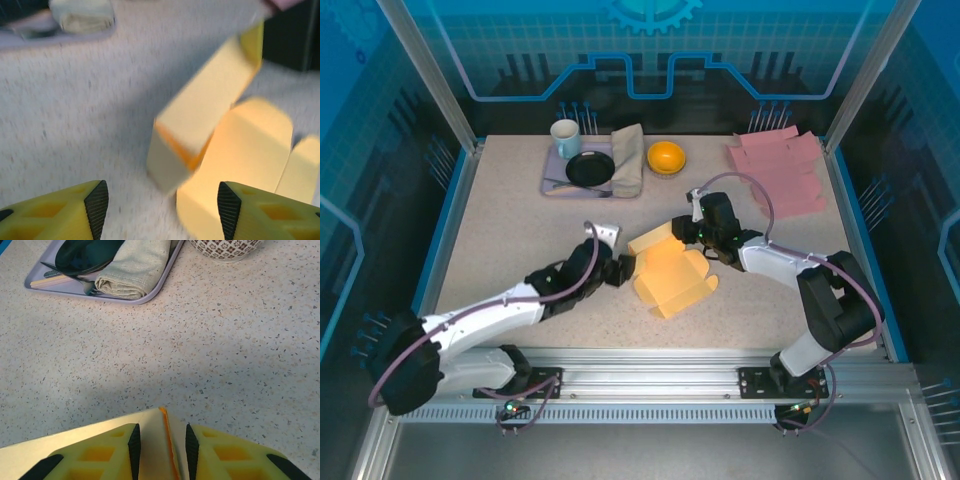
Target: Fold the paper box
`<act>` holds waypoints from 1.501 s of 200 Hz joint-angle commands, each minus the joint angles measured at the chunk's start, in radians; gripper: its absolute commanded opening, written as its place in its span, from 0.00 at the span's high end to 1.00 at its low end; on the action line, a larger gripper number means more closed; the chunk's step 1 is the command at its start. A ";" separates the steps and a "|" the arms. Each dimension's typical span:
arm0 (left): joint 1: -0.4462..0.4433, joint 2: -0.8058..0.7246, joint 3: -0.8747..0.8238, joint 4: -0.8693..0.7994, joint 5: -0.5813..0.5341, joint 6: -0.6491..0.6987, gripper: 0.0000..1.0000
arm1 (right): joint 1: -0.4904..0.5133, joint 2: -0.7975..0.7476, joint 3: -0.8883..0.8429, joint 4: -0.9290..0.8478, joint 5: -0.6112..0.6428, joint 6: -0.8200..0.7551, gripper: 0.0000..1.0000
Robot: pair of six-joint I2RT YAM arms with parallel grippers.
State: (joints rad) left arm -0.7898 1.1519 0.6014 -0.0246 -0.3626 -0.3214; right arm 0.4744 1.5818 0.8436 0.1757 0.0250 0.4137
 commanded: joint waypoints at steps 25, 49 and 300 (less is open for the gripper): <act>-0.019 0.109 -0.066 0.224 0.045 0.104 0.36 | 0.021 0.038 -0.011 -0.130 0.051 0.028 0.68; -0.019 0.247 0.010 0.260 0.028 0.151 0.36 | 0.024 0.035 -0.012 -0.135 0.053 0.029 0.68; 0.017 0.690 0.324 0.138 -0.354 0.206 1.00 | 0.091 0.043 -0.034 -0.131 0.125 0.063 0.68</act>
State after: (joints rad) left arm -0.7609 1.8080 0.9291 0.1413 -0.7376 -0.1673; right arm 0.5255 1.5822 0.8452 0.1711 0.1837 0.4648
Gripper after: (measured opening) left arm 0.095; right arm 0.318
